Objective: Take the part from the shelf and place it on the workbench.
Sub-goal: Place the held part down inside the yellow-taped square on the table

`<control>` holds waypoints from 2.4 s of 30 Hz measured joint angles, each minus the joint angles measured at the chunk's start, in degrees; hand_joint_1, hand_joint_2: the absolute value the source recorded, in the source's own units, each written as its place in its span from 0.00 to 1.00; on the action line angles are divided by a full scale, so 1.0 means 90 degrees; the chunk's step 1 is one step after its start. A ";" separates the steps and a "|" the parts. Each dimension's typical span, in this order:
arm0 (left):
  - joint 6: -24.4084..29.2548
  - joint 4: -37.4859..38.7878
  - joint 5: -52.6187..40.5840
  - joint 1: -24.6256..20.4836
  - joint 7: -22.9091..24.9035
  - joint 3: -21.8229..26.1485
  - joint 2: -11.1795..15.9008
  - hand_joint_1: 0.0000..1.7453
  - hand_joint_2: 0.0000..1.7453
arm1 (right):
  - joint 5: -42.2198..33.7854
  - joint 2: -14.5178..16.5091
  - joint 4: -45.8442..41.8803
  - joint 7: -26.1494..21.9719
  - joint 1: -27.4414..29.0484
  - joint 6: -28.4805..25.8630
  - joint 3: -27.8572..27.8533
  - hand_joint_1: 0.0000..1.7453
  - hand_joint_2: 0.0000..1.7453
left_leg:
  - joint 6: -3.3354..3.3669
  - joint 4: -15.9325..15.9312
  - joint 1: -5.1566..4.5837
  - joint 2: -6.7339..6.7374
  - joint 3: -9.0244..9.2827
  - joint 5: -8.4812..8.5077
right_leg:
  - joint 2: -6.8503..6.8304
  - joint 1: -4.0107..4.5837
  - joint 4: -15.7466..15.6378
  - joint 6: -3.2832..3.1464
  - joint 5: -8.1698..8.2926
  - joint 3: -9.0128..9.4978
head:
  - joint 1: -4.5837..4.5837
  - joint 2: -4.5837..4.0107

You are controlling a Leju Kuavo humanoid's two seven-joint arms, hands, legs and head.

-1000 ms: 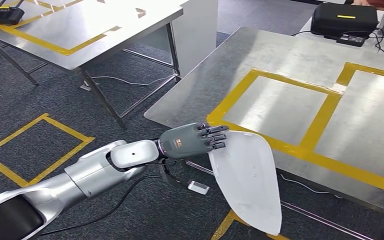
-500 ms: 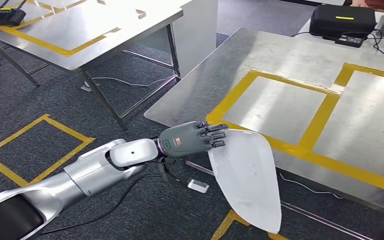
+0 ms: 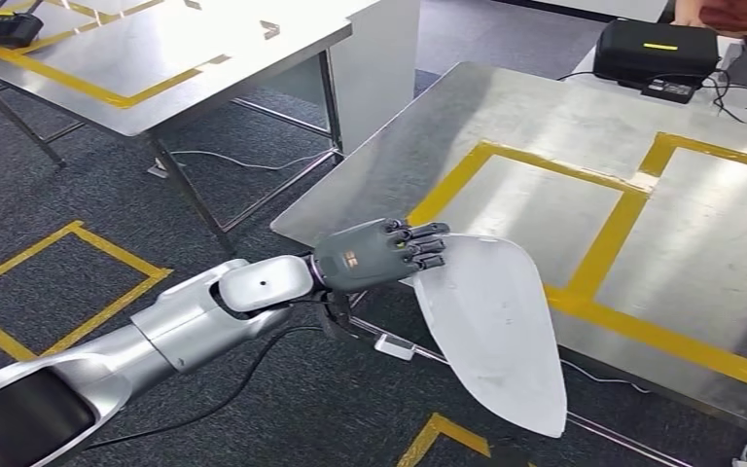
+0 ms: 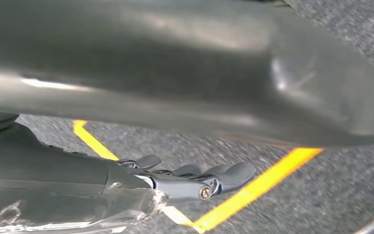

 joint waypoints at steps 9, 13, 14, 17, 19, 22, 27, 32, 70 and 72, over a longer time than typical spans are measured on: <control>0.0027 0.0052 -0.0073 -0.0025 -0.0023 0.0022 -0.0016 0.97 1.00 | -0.0018 -0.0014 -0.0026 -0.0048 -0.0027 -0.0018 -0.0007 0.00 0.00 | -0.0188 0.1687 0.0012 0.0000 -0.0860 -0.0758 | 0.0106 0.0010 -0.0022 -0.0478 -0.0078 0.0080 | -0.0094 -0.0001; 0.0035 0.0090 -0.0098 -0.0007 -0.0023 0.0020 -0.0013 0.97 1.00 | -0.0103 -0.0026 -0.0035 -0.0084 -0.0032 -0.0032 -0.0012 0.00 0.00 | -0.0103 0.1194 0.0020 -0.0109 -0.0708 -0.0201 | 0.0254 0.0009 -0.0025 -0.0491 -0.0085 0.0093 | -0.0093 -0.0001; 0.0041 0.0095 -0.0101 -0.0008 -0.0022 0.0023 -0.0010 0.97 1.00 | -0.0118 -0.0027 -0.0037 -0.0095 -0.0044 -0.0033 -0.0015 0.00 0.00 | -0.0073 0.0758 0.0031 -0.0223 -0.0482 -0.0033 | 0.0307 0.0013 -0.0020 -0.0477 -0.0088 0.0087 | -0.0092 -0.0001; 0.0054 0.0107 -0.0104 0.0000 -0.0018 0.0029 0.0005 0.97 1.00 | -0.0155 -0.0028 -0.0044 -0.0129 -0.0069 -0.0032 -0.0022 0.00 0.00 | -0.0064 0.0167 0.0038 -0.0375 -0.0173 0.0021 | 0.0478 -0.0002 -0.0062 -0.0372 -0.0054 0.0045 | -0.0092 -0.0001; 0.0058 0.0113 -0.0107 0.0004 -0.0018 0.0032 0.0004 0.97 1.00 | -0.0172 -0.0030 -0.0045 -0.0135 -0.0046 -0.0033 -0.0028 0.00 0.00 | -0.0030 0.0108 0.0043 -0.0273 -0.0150 0.0034 | 0.0498 -0.0020 -0.0100 -0.0292 -0.0039 0.0022 | -0.0089 -0.0001; 0.0073 0.0123 -0.0108 0.0007 -0.0018 0.0044 0.0001 0.97 1.00 | -0.0149 -0.0032 -0.0045 -0.0097 -0.0039 -0.0073 -0.0033 0.00 0.00 | 0.0062 0.0047 0.0055 -0.0152 -0.0114 0.0056 | 0.0160 0.0020 0.0576 -0.0257 -0.0445 -0.0316 | -0.0021 -0.0001; 0.0081 0.0175 -0.0109 0.0066 -0.0018 0.0046 0.0007 0.97 1.00 | -0.0066 -0.0032 -0.0045 -0.0005 -0.0037 -0.0143 -0.0033 0.00 0.00 | 0.0109 0.0050 -0.0007 -0.0046 -0.0097 0.0044 | 0.0018 0.0087 0.1203 -0.0283 -0.0542 -0.0551 | 0.0025 -0.0001; 0.0084 0.0194 -0.0107 0.0067 -0.0019 0.0052 0.0005 0.97 1.00 | -0.0052 -0.0036 -0.0047 0.0001 -0.0073 -0.0152 -0.0033 0.00 0.00 | 0.0108 0.0084 -0.0072 -0.0042 -0.0104 0.0046 | -0.0031 0.0153 -0.0213 -0.0385 -0.0070 0.0227 | 0.0021 -0.0001; -0.0507 0.0475 0.0189 0.0087 0.0159 0.0270 -0.0168 0.97 1.00 | -0.0094 -0.0041 -0.0050 0.0021 0.0033 -0.0085 -0.0089 0.00 0.00 | 0.0298 -0.0104 -0.0112 0.0003 0.0315 -0.0253 | 0.0012 0.0068 0.1473 -0.0200 -0.0485 -0.0822 | 0.0092 -0.0001; -0.0509 0.0499 0.0183 0.0102 0.0159 0.0270 -0.0175 0.97 1.00 | -0.0094 -0.0041 -0.0050 0.0021 0.0060 -0.0085 -0.0092 0.00 0.00 | 0.0226 -0.0098 -0.0089 0.0004 0.0474 -0.0366 | -0.0023 0.0046 0.0786 -0.0170 -0.0069 -0.0617 | 0.0095 -0.0001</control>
